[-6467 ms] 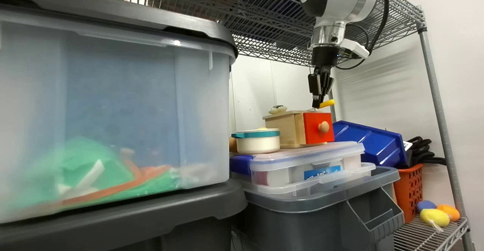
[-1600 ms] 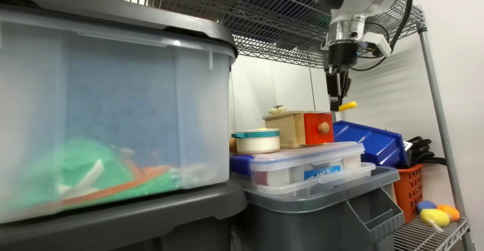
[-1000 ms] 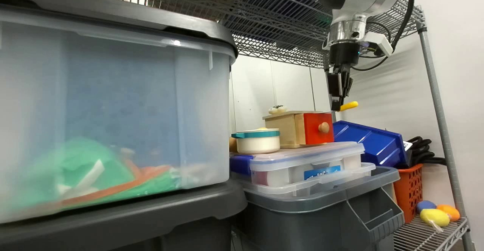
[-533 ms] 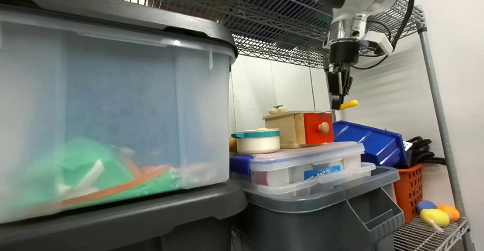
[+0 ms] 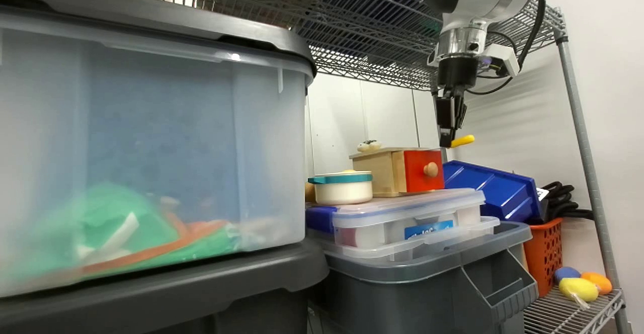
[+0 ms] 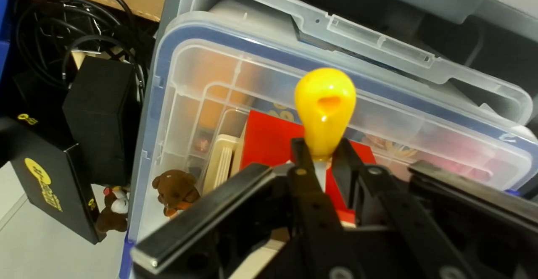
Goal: Open the red drawer, pick up the knife from the top of the drawer and put it in the red drawer
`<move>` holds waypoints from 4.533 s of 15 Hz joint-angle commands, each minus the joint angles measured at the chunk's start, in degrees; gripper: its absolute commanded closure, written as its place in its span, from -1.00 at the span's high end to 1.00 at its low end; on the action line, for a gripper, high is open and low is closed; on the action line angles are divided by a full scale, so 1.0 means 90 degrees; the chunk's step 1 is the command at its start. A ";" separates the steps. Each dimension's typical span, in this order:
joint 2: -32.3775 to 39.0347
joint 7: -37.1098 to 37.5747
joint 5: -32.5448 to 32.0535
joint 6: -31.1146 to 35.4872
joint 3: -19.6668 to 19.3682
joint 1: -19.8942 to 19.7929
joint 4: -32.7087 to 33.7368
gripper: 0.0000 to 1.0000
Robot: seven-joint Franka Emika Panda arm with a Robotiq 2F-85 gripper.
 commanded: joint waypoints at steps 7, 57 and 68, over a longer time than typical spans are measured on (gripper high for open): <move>0.0370 -0.0766 0.0273 -0.0381 -0.0086 0.0026 0.0394 -0.90; -0.0339 -0.0949 0.0168 -0.0457 -0.0126 0.0153 -0.0217 -0.90; -0.0664 -0.0972 0.0173 -0.0430 -0.0184 0.0189 -0.0696 -0.90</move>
